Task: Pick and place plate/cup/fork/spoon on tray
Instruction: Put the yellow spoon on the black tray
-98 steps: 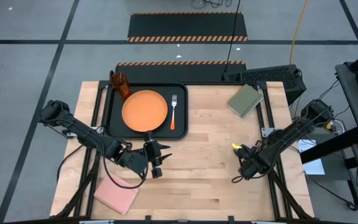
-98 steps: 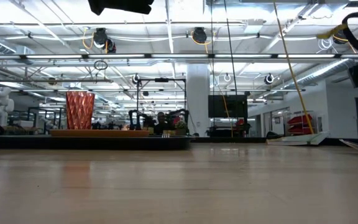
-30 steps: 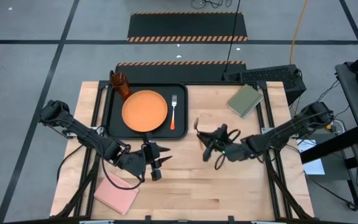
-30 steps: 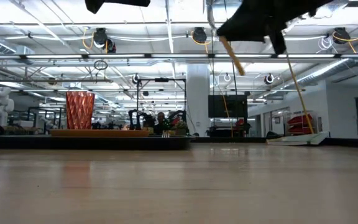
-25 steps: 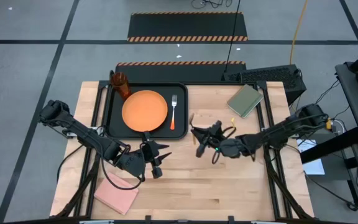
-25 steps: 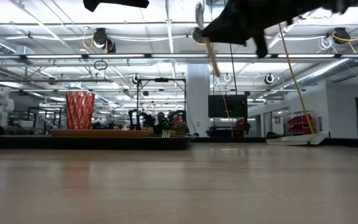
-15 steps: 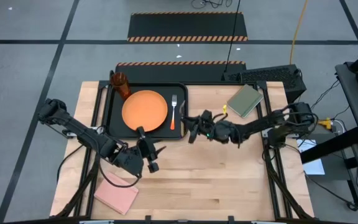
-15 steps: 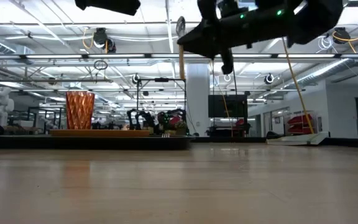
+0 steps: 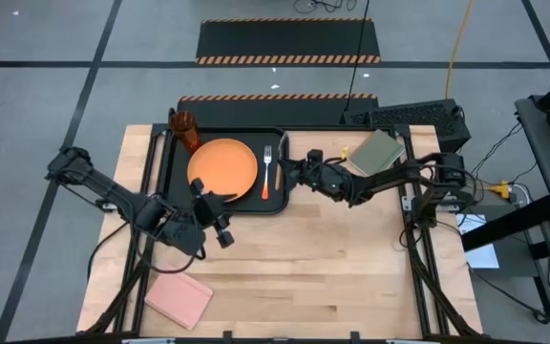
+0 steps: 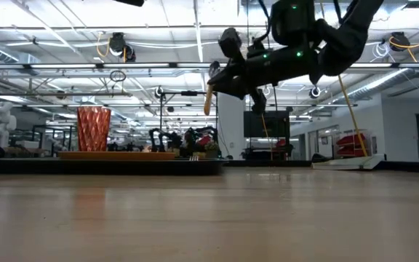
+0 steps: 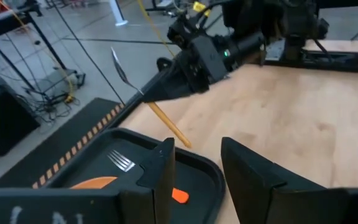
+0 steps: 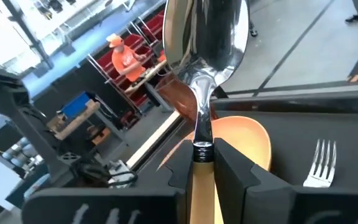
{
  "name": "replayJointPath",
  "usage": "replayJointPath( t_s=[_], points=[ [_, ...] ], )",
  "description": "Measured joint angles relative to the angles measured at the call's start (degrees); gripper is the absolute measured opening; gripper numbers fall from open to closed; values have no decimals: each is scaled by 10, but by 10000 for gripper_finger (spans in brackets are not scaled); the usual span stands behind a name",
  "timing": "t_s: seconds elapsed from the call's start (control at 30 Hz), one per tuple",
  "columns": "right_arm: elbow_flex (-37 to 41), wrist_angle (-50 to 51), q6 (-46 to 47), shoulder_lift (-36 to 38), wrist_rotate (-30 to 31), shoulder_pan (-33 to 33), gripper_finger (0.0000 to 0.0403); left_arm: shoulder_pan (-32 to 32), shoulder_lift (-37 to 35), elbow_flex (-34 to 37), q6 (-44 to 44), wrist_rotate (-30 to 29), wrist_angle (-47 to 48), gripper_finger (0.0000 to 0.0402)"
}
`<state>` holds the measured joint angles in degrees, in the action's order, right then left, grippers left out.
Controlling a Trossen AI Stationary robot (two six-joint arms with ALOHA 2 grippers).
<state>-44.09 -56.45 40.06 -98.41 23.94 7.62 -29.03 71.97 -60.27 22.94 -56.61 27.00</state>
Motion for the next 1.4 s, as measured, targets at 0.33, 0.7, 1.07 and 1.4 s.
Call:
replayJointPath(
  t_s=[0.33, 0.7, 1.07, 1.4],
  points=[
    [-182, 247, -14, -46, -2, 8, 31, 18, -1, 0, -3, 0, -1, 136],
    [-218, 367, 17, -57, 110, 11, 31, 1, -1, 0, -3, 2, -1, 136],
    [-179, 403, 82, -57, 118, 31, 27, -4, -1, 0, -4, 2, 0, 136],
    [-179, 360, 129, -134, 67, 34, 27, -4, -1, 0, -8, 1, -5, 136]
  ],
)
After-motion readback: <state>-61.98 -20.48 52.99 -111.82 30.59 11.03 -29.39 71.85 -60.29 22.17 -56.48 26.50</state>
